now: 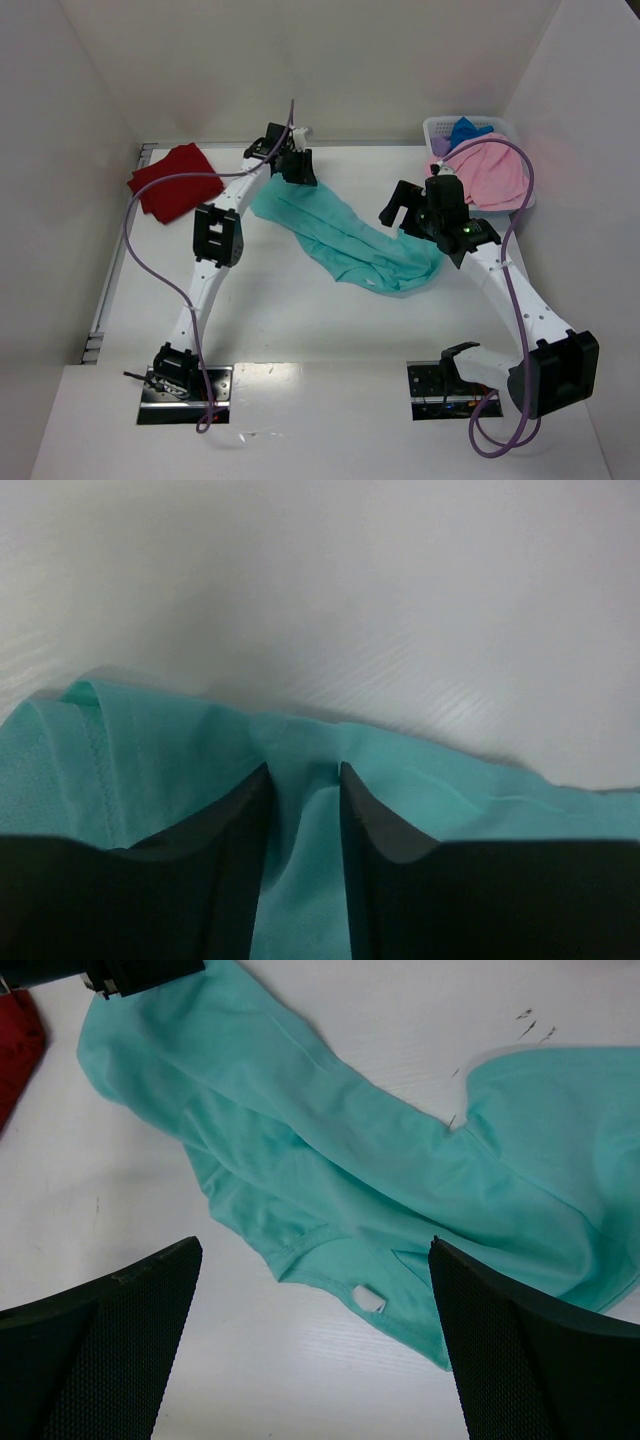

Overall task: Fold and stack the t-shirts
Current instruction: Flatten out the tshirt

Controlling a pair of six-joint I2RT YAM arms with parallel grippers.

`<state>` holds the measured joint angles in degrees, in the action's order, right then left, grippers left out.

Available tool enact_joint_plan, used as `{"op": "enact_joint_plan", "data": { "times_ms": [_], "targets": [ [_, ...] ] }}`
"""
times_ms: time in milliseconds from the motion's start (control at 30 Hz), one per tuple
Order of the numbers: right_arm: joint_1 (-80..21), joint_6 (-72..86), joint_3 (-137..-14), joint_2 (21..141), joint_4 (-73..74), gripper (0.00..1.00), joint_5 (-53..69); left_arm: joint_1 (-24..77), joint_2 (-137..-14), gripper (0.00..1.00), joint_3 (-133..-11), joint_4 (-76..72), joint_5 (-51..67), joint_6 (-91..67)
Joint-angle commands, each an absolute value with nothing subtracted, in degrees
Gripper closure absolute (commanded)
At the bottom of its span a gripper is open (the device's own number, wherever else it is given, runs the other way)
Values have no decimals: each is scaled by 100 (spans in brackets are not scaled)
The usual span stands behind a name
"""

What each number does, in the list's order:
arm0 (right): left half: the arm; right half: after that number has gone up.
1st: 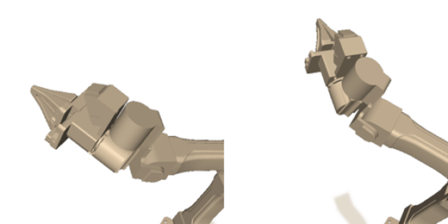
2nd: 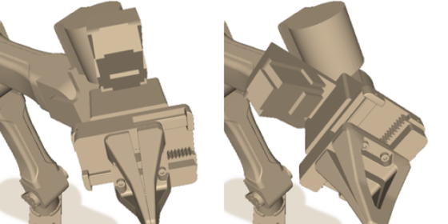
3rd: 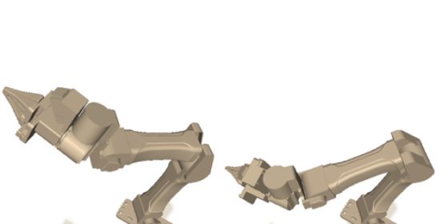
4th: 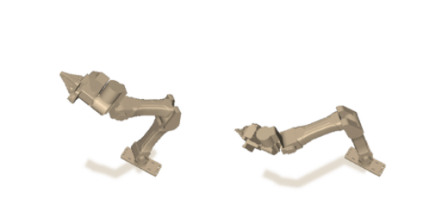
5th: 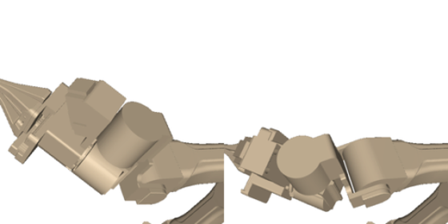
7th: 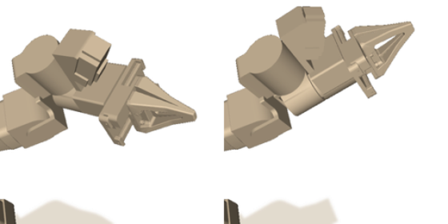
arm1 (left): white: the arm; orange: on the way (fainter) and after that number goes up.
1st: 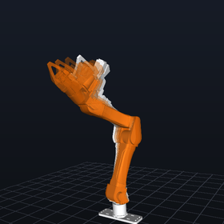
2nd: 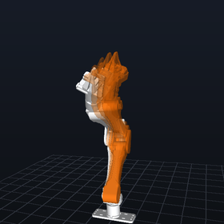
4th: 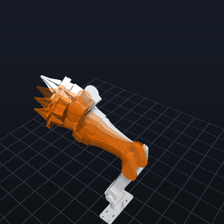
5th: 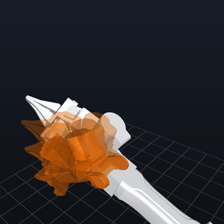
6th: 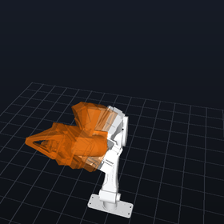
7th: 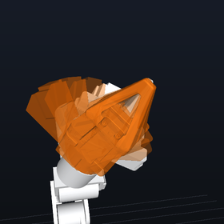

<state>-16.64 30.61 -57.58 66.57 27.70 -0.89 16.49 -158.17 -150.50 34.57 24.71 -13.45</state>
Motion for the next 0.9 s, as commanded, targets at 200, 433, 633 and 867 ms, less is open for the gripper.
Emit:
{"op": "enact_joint_plan", "data": {
  "times_ms": [200,433,633,867],
  "targets": [
    [-1679,3067,-5704,6548,2716,0,-193,1696,-15092,96,-14959,3639,2320,-1380],
    [-1679,3129,-5528,6495,2610,0,-88,1503,-14319,100,-14959,3639,1987,-1502],
    [-1626,3234,-5247,6328,2339,0,-36,1266,-13492,100,-15223,3840,1679,-1380],
    [-1626,3287,-5194,6381,1811,0,-26,1081,-12342,100,-14995,4008,1108,-1099]
  ]
}}
